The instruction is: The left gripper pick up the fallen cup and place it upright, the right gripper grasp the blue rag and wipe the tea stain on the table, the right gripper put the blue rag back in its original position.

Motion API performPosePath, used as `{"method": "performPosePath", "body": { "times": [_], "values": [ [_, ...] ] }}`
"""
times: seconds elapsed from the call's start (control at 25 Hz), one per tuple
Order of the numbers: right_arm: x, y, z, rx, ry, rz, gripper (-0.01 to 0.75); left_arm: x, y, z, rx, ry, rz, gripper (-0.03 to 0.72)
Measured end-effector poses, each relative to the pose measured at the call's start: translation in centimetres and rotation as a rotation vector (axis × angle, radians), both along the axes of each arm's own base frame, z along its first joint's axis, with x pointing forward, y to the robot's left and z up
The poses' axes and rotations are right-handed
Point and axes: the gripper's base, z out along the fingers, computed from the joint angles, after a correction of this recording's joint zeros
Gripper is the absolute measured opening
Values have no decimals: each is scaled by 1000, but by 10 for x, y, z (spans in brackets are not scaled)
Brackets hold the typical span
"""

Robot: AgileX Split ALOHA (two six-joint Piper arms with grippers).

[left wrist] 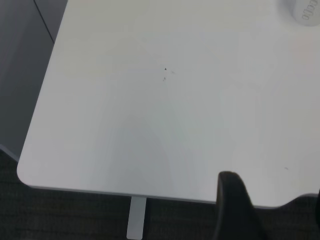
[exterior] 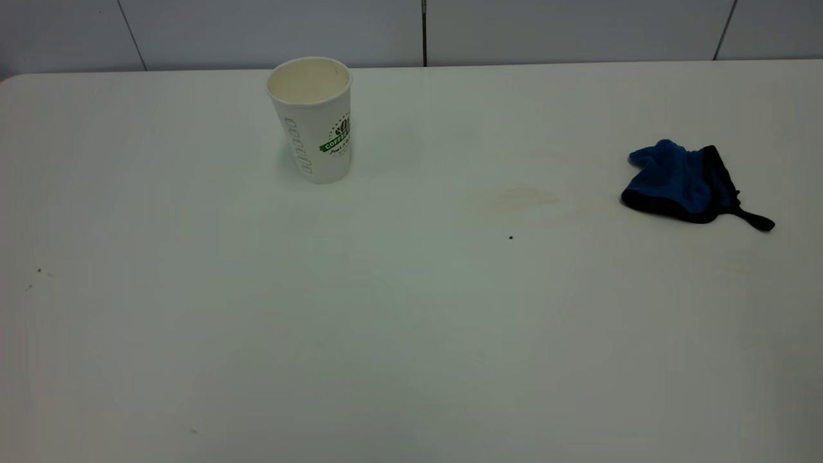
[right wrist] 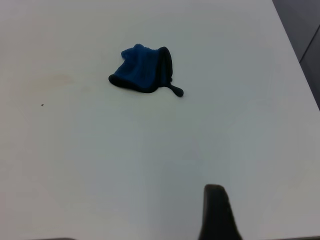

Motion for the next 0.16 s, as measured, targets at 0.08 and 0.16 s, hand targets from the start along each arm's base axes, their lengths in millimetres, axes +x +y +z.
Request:
{"method": "performPosePath", "body": {
  "times": [0.08,0.16],
  "values": [
    [0,0,0,0,0,0,536,0,0,0,0,0,0,427],
    [0,0,0,0,0,0,536,0,0,0,0,0,0,427]
  ]
}}
